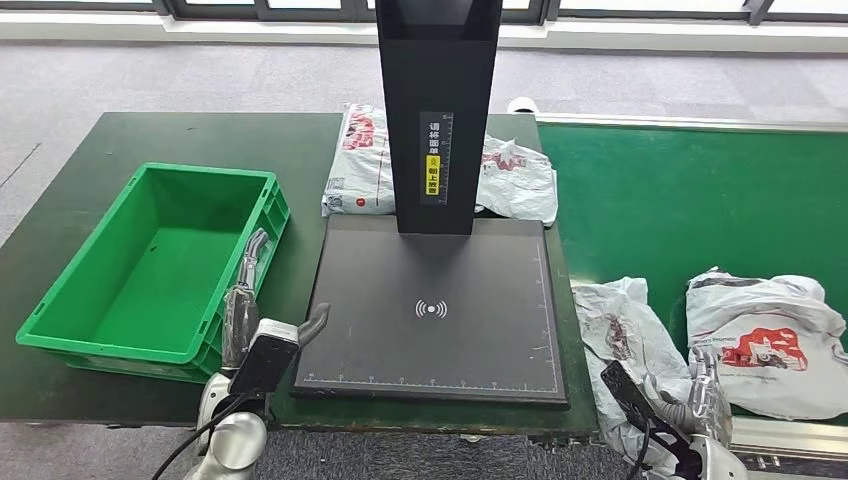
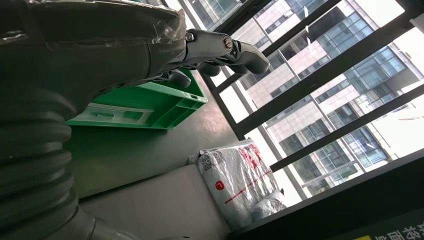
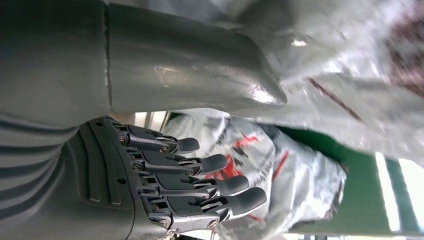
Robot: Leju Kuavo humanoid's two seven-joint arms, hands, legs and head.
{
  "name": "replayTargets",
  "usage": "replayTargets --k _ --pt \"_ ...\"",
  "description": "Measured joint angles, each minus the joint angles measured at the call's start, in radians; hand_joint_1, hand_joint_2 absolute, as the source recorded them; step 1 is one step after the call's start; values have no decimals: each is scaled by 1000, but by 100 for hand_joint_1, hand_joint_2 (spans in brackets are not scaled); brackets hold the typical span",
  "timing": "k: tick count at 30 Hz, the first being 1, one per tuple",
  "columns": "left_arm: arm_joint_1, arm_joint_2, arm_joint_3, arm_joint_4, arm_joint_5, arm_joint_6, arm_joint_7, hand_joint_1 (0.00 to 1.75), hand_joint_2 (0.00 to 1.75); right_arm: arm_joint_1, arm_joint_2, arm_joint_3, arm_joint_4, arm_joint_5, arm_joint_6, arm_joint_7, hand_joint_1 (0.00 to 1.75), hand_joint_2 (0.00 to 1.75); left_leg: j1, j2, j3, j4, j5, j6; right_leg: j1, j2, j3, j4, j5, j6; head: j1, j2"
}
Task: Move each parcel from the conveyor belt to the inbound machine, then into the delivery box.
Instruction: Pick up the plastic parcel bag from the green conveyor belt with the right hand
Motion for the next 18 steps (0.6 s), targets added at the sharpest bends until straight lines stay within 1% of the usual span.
replayTargets --k 5,13,17,18 --pt "1 -6 0 -7 -18 -14 13 0 175 5 18 -7 13 9 33 -14 0 175 0 0 0 0 0 0 0 0 0 0 0 0 0 0" --pt "4 -10 0 -5 -35 -33 18 0 175 2 24 -7 61 -4 67 -19 0 175 0 0 0 0 0 0 0 0 0 0 0 0 0 0" --pt "0 -10 0 3 -39 -43 24 0 175 4 24 -6 68 -19 89 -26 12 175 0 0 0 0 0 0 0 0 0 0 0 0 0 0" --pt "-1 -10 0 5 -39 -44 25 0 175 4 24 -6 70 -23 93 -29 12 175 0 0 0 0 0 0 0 0 0 0 0 0 0 0"
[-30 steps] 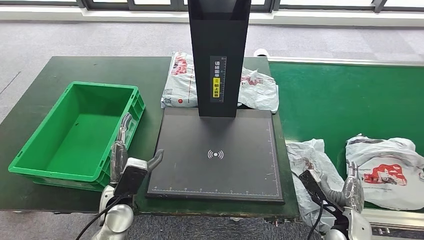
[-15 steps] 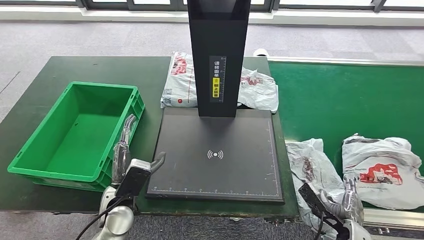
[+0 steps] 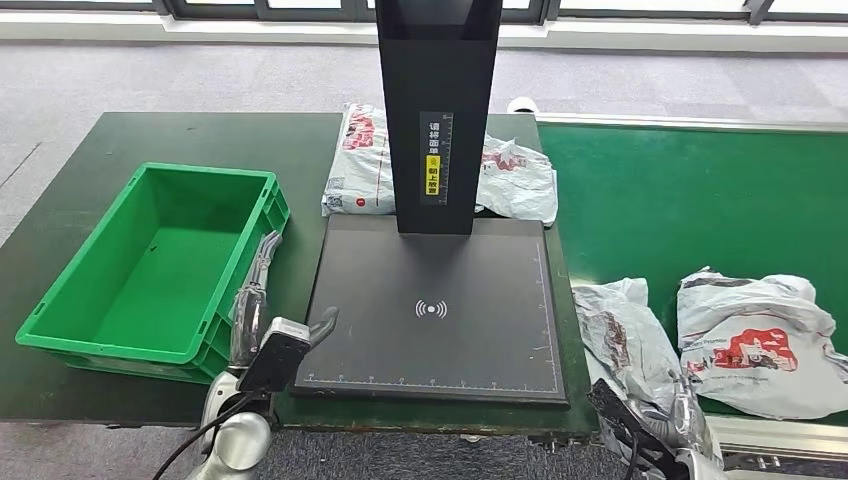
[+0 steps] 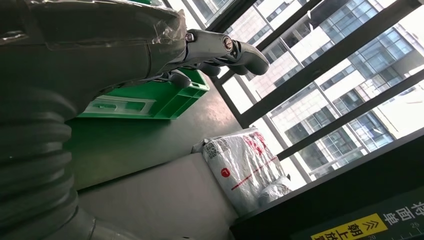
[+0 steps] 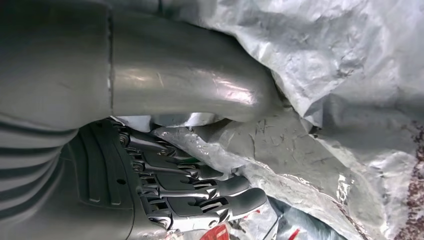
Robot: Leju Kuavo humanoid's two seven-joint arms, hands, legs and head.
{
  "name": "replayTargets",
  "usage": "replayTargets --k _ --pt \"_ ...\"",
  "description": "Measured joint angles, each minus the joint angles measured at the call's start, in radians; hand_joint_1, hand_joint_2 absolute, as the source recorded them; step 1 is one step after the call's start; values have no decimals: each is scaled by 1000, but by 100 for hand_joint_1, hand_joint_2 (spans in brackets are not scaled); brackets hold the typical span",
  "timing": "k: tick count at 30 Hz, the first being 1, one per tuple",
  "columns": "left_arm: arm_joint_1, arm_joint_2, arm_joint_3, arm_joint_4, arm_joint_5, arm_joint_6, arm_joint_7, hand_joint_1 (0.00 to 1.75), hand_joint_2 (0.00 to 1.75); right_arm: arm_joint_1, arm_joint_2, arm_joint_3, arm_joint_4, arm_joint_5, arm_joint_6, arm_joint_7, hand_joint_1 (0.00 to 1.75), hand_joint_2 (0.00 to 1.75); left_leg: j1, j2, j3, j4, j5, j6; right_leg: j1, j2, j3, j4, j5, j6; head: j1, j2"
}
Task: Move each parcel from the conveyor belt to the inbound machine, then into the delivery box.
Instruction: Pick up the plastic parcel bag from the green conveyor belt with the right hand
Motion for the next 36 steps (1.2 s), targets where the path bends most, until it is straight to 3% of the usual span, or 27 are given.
replayTargets --k 1,4,5,12,16,27,33,36 --pt "-1 0 0 2 0 -1 1 0 175 0 0 0 1 -3 2 -3 28 175 0 0 0 0 0 0 0 0 0 0 0 0 0 0" --pt "-4 0 0 7 0 -1 1 0 175 0 -1 1 5 -8 5 -6 150 175 0 0 0 0 0 0 0 0 0 0 0 0 0 0" --pt "-4 0 0 8 0 -2 1 0 175 0 -1 1 6 -9 6 -6 175 175 0 0 0 0 0 0 0 0 0 0 0 0 0 0" --pt "-21 1 0 26 5 -7 2 0 175 -11 -19 9 8 -49 -15 -13 175 175 0 0 0 0 0 0 0 0 0 0 0 0 0 0" --pt "-21 1 0 29 7 -6 2 0 175 -22 -22 19 8 -83 -77 -45 175 175 0 0 0 0 0 0 0 0 0 0 0 0 0 0" --pt "-12 0 0 26 8 28 -9 0 175 -73 -2 38 -26 -288 -342 -237 175 175 0 0 -1 0 0 0 0 0 0 1 0 0 0 0" --pt "-12 0 0 26 8 35 -14 0 175 -90 8 44 -54 -338 -387 -283 175 175 0 0 -1 0 0 0 0 0 0 1 0 0 0 0" --pt "-13 -2 0 30 8 41 -19 0 175 -90 18 48 -76 -425 -456 -366 175 175 0 0 -1 0 0 0 0 0 0 1 0 0 0 0"
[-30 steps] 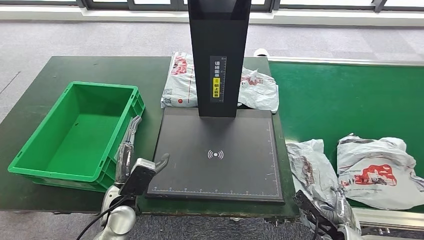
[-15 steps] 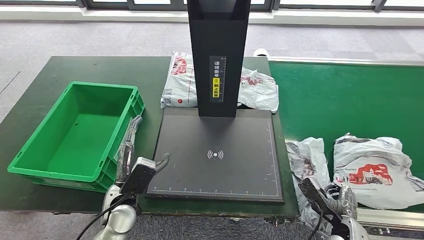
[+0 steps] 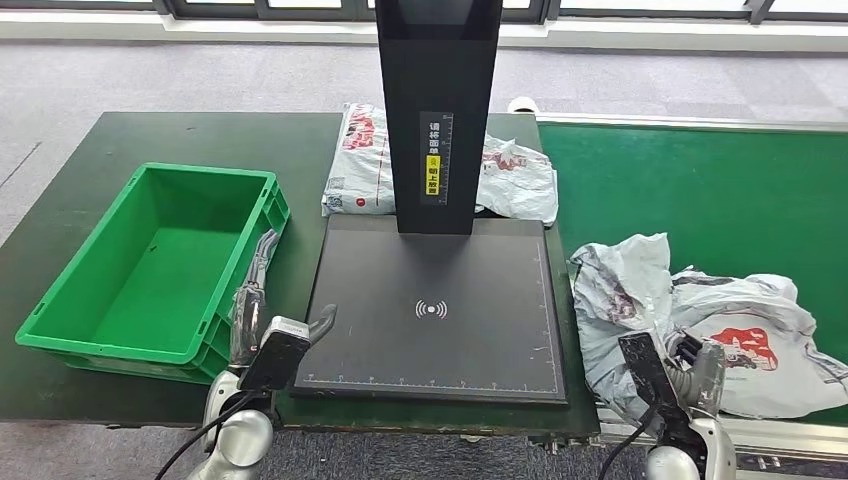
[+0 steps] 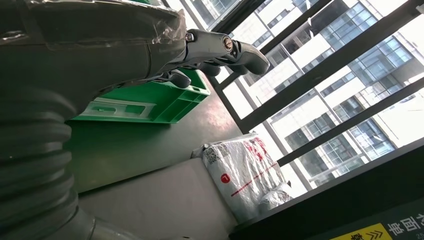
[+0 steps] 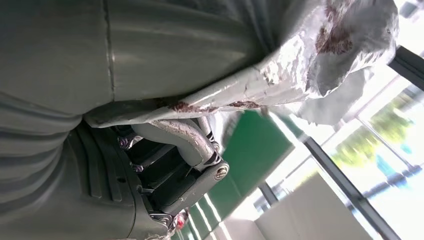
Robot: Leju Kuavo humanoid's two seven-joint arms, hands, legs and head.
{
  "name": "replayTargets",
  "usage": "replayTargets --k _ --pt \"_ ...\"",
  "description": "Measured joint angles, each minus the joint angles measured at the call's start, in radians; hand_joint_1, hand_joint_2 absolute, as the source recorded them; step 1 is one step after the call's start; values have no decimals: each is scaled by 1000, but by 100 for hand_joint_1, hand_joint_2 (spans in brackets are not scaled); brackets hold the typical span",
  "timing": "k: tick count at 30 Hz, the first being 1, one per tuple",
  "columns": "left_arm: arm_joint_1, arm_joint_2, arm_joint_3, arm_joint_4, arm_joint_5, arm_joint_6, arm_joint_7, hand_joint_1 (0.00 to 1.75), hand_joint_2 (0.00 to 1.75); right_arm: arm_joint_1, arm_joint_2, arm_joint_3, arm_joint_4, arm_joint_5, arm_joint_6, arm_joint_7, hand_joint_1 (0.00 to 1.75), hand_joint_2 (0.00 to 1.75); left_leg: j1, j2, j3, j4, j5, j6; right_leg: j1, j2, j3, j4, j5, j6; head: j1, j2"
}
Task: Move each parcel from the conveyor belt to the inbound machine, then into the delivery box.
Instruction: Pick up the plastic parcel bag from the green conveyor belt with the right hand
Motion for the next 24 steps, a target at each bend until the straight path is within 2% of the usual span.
replayTargets --k 5,9,12,17,24 --pt "-10 -8 -2 23 11 22 -29 0 175 -3 19 10 -64 -151 -127 -176 175 175 0 0 0 0 0 0 0 0 0 0 0 0 0 0" --pt "-24 -9 -7 52 31 48 -62 0 175 -21 28 33 -106 -184 -157 -239 175 175 0 0 0 0 0 0 0 1 0 0 0 0 0 0" --pt "-33 -11 -9 63 42 74 -86 0 175 -52 33 66 -118 -162 -143 -246 175 175 0 0 0 0 0 0 0 1 0 0 0 0 0 0" --pt "-57 -16 -9 54 70 131 -124 0 175 -137 43 175 -111 -75 -108 -221 175 175 0 1 1 0 2 -1 0 1 0 1 1 -1 0 0" --pt "-119 -17 -8 -8 157 180 -158 0 175 -274 57 394 -38 -23 -66 -178 175 175 1 0 1 0 3 -2 0 0 0 2 1 -1 0 0"
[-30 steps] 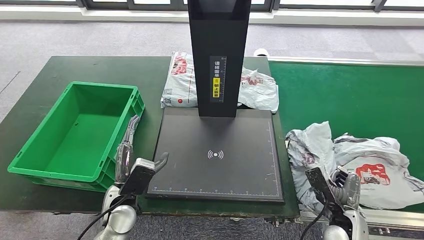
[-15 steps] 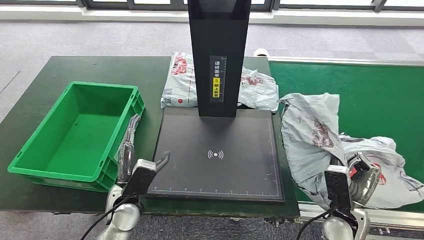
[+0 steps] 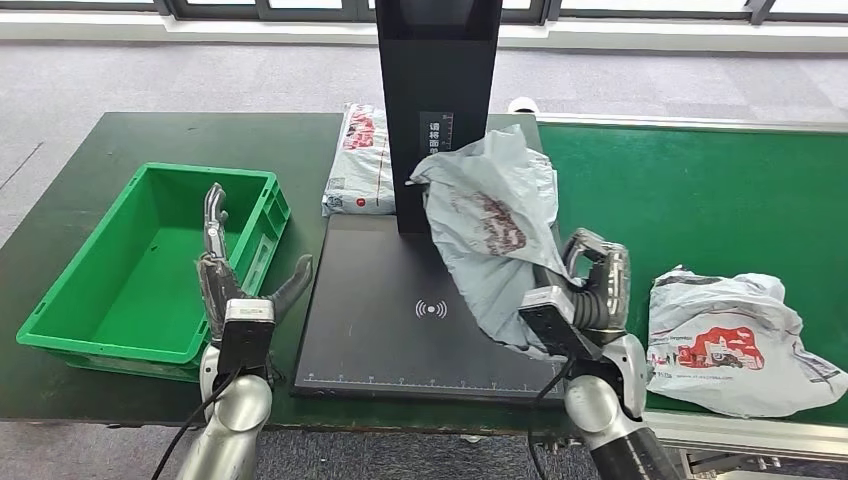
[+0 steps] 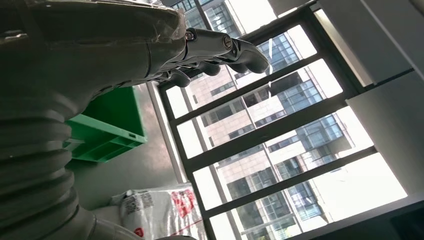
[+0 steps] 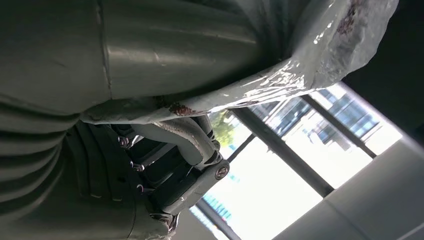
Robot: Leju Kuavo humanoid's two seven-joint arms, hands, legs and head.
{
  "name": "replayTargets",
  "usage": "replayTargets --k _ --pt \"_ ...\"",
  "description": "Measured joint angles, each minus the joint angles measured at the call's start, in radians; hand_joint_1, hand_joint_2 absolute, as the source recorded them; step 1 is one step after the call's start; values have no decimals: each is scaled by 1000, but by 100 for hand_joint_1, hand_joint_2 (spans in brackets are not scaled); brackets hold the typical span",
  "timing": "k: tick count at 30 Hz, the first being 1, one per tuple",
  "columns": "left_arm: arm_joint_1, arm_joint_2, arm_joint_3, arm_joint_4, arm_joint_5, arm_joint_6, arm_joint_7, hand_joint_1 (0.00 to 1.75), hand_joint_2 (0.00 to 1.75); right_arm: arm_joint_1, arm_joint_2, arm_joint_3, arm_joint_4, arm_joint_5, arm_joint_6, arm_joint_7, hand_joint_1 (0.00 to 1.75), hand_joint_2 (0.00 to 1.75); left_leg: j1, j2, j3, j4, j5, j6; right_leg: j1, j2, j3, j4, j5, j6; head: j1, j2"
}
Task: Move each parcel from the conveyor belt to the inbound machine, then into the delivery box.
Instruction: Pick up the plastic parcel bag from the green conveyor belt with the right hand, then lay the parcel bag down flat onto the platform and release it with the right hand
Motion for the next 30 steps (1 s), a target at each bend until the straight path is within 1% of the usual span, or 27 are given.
replayTargets --k 3,11,12,13,14,15,17,18,19,23,25,27,30 --pt "-10 0 0 -8 2 1 0 0 175 -17 2 39 12 -3 -5 6 175 175 0 0 0 0 0 0 0 0 0 0 0 0 0 0" --pt "-12 0 0 -11 3 3 0 0 175 -24 2 56 18 -10 -3 10 175 175 0 0 0 0 0 0 0 0 0 0 0 0 0 0" --pt "-15 0 0 -12 7 6 0 0 175 -31 2 68 23 -15 7 13 175 175 0 0 0 0 0 0 0 0 0 0 0 0 0 0" --pt "-28 1 0 -11 13 9 0 0 175 -46 7 95 42 -22 37 24 175 175 0 0 0 0 0 0 0 0 0 0 0 0 0 0" --pt "-54 1 -4 -6 15 16 8 0 175 -71 19 144 89 -46 90 46 175 175 0 0 -1 0 0 0 0 0 0 0 0 0 0 0" --pt "-81 1 -9 -1 13 21 19 0 175 -95 32 195 144 -66 144 71 152 175 0 0 -1 0 0 -1 0 0 0 0 0 0 0 0" --pt "-125 2 -22 11 4 27 42 0 175 -130 54 281 249 -100 225 121 65 87 0 0 0 0 1 -1 0 0 -1 0 0 0 0 0" --pt "-131 3 -26 13 1 27 47 0 175 -137 55 297 275 -96 239 142 21 44 0 0 0 0 1 -1 0 0 -1 0 0 0 0 0" --pt "-134 4 -29 15 0 26 52 0 175 -143 56 308 297 -86 253 168 0 0 0 0 0 0 1 -1 0 0 -1 0 0 0 0 0" --pt "-141 12 -42 23 -14 8 78 0 175 -174 53 344 406 -4 313 302 0 0 0 -1 0 0 0 -1 0 0 -1 0 0 0 0 0" --pt "-143 14 -48 25 -29 -5 93 0 175 -176 47 353 459 53 323 350 0 0 0 -1 -1 0 0 -1 0 0 -1 0 0 0 0 0" --pt "-143 16 -52 27 -43 -17 103 0 175 -177 37 355 501 105 318 377 0 0 0 0 0 0 0 -1 0 0 -1 0 0 0 0 0" --pt "-142 18 -55 27 -55 -28 111 0 175 -184 21 355 535 152 308 392 0 0 0 0 0 0 0 -1 0 1 0 -1 0 0 0 0"
